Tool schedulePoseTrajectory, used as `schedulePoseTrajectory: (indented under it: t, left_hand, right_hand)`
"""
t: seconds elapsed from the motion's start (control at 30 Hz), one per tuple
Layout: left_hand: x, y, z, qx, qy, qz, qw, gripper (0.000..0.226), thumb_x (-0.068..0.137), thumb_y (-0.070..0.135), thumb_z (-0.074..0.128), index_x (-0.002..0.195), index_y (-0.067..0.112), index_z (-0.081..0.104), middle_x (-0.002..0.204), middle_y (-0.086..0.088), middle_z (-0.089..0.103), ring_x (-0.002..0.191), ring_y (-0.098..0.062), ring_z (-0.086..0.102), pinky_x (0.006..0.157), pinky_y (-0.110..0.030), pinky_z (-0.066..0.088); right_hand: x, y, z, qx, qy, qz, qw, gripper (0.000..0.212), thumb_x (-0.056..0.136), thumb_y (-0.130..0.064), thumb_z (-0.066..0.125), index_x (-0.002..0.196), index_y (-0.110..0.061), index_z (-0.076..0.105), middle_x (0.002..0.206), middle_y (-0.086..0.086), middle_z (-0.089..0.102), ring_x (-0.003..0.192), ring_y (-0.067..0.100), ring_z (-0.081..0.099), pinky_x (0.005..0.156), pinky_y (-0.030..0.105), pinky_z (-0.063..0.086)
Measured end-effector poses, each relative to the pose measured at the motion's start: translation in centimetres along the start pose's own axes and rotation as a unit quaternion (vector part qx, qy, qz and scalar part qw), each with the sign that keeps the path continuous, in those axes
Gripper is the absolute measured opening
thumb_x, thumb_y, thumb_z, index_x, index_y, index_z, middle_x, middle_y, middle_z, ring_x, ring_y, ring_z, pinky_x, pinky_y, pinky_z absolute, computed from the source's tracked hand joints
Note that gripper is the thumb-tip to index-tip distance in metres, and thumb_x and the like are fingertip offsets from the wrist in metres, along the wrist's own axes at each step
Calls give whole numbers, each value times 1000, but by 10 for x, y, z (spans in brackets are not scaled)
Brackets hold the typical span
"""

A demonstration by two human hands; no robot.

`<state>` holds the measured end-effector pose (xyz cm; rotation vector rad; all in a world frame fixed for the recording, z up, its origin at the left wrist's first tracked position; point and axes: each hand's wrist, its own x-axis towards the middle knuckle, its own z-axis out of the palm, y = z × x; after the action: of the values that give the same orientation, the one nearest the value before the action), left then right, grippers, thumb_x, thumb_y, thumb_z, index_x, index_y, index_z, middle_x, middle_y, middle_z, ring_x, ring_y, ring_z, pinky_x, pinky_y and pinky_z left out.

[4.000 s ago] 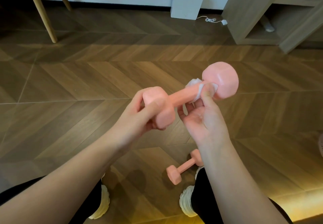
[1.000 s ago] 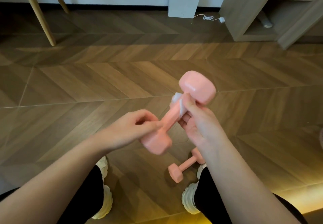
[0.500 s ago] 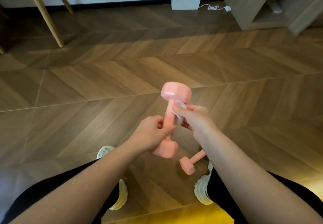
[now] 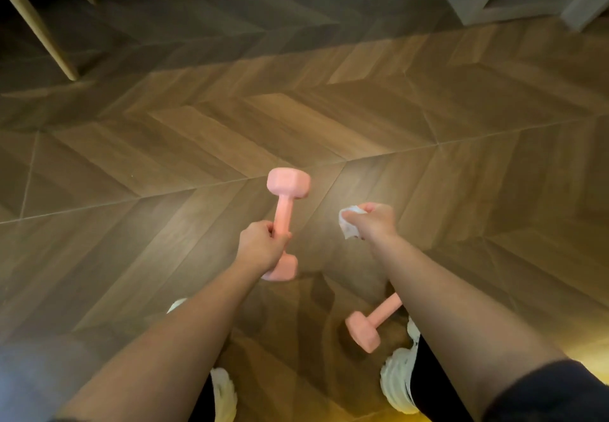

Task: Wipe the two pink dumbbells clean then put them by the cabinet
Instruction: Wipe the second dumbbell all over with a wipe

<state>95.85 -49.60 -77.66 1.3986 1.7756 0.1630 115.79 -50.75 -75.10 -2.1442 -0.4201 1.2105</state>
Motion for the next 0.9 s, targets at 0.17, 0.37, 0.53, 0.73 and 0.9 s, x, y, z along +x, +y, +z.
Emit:
schedulePoseTrajectory:
  t: [0.17,0.37,0.53,0.73,0.9]
  left_hand:
    - [57,-28,37,2,13,-35,999,24,90,30,69,99,8,74,85,-6,69,81,-22,61,65,-27,41]
    - [107,-45,72,-20,13,-71,997,25,92,27,68,105,7,72,87,-1,63,78,-16,56,66,-28,40]
    - [128,-54,89,-31,13,-71,997,30,93,27,67,114,6,69,90,-1,62,85,-18,59,66,-26,41]
    - [140,-57,96,-32,24,-78,996,30,93,27,67,113,5,69,89,-2,62,79,-15,53,63,-24,37]
    - [148,-55,98,-23,28,-75,997,28,93,28,66,109,5,70,89,-5,64,79,-17,53,61,-24,37]
  right_hand:
    - [60,22,35,-73,-5,-8,997,31,80,-11,79,63,-21,55,64,-7,56,62,11,56,56,23,43]
    - [110,46,62,-116,-22,-19,993,20,83,-11,76,70,-16,62,66,-2,58,63,12,54,49,19,40]
    - [130,57,74,-134,-40,-9,990,17,86,-11,73,75,-14,60,71,-1,58,74,18,57,62,26,47]
    - [141,63,81,-142,-39,-17,989,12,88,-15,72,80,-15,63,86,5,64,82,21,60,74,31,50]
    - [145,63,83,-138,-39,-13,990,12,88,-14,72,80,-17,63,86,4,64,85,20,61,73,30,49]
